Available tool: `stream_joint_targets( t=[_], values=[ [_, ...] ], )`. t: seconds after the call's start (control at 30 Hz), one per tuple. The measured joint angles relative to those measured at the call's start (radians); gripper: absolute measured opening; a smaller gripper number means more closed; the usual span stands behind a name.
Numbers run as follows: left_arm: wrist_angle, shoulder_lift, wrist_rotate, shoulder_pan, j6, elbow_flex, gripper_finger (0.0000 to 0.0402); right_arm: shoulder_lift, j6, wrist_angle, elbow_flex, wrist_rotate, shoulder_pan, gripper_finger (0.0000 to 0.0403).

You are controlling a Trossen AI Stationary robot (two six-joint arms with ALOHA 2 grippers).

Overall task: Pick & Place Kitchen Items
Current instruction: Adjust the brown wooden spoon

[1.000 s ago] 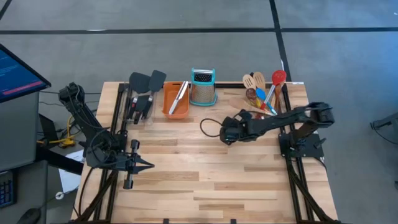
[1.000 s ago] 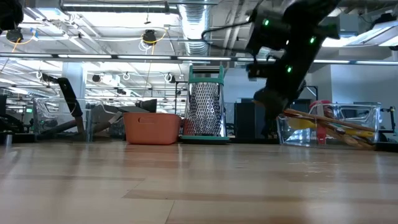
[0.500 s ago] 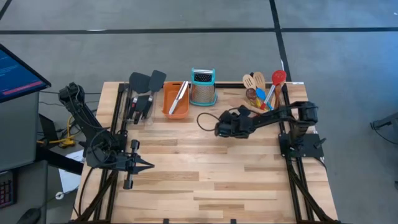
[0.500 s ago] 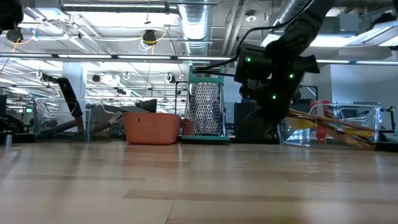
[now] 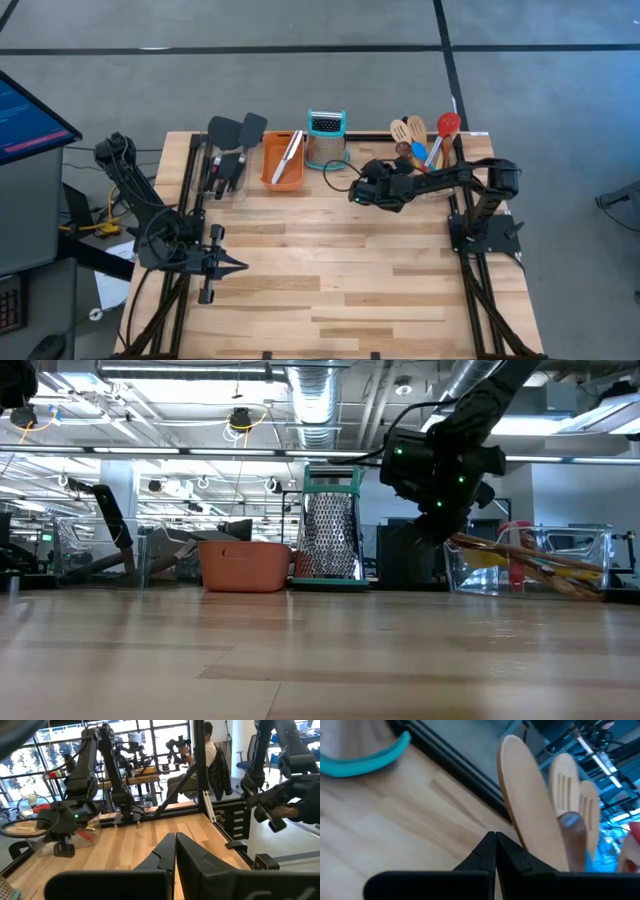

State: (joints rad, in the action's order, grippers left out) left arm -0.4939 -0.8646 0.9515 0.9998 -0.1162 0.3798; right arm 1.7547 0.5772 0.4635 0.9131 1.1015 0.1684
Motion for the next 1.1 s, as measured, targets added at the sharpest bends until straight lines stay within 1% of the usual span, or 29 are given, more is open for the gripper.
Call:
stream_joint_targets(
  t=[0.1, 0.23, 0.4, 0.57, 0.7, 0.83, 1.0, 1.1],
  values=[
    [0.000, 0.000, 0.000, 0.000, 0.001, 0.000, 0.0002, -0.003, 0.000, 0.019, 0.000, 0.022, 0.026, 0.0000],
    [0.000, 0.000, 0.000, 0.000, 0.001, 0.000, 0.0002, -0.003, 0.004, 0.068, 0.000, 0.023, 0.069, 0.0000],
    [0.000, -0.001, -0.001, 0.000, 0.001, 0.000, 0.0002, -0.003, 0.069, 0.133, 0.000, 0.024, 0.112, 0.0000],
    [0.000, -0.001, -0.001, 0.000, 0.002, 0.000, 0.0002, -0.003, 0.086, 0.141, 0.000, 0.031, 0.128, 0.0000],
    [0.001, -0.001, -0.001, 0.000, 0.002, 0.000, 0.0002, -0.006, 0.139, 0.149, 0.000, 0.065, 0.136, 0.0000],
    [0.004, -0.001, -0.005, 0.000, 0.012, 0.000, 0.0002, -0.019, 0.184, 0.159, 0.000, 0.074, 0.161, 0.0000],
    [0.005, -0.001, -0.005, 0.000, 0.019, 0.000, 0.0002, -0.073, 0.191, 0.171, 0.000, 0.077, 0.179, 0.0000],
    [0.007, -0.001, -0.005, 0.000, 0.018, 0.000, 0.0002, -0.128, 0.178, 0.174, 0.000, 0.077, 0.192, 0.0000]
  ],
)
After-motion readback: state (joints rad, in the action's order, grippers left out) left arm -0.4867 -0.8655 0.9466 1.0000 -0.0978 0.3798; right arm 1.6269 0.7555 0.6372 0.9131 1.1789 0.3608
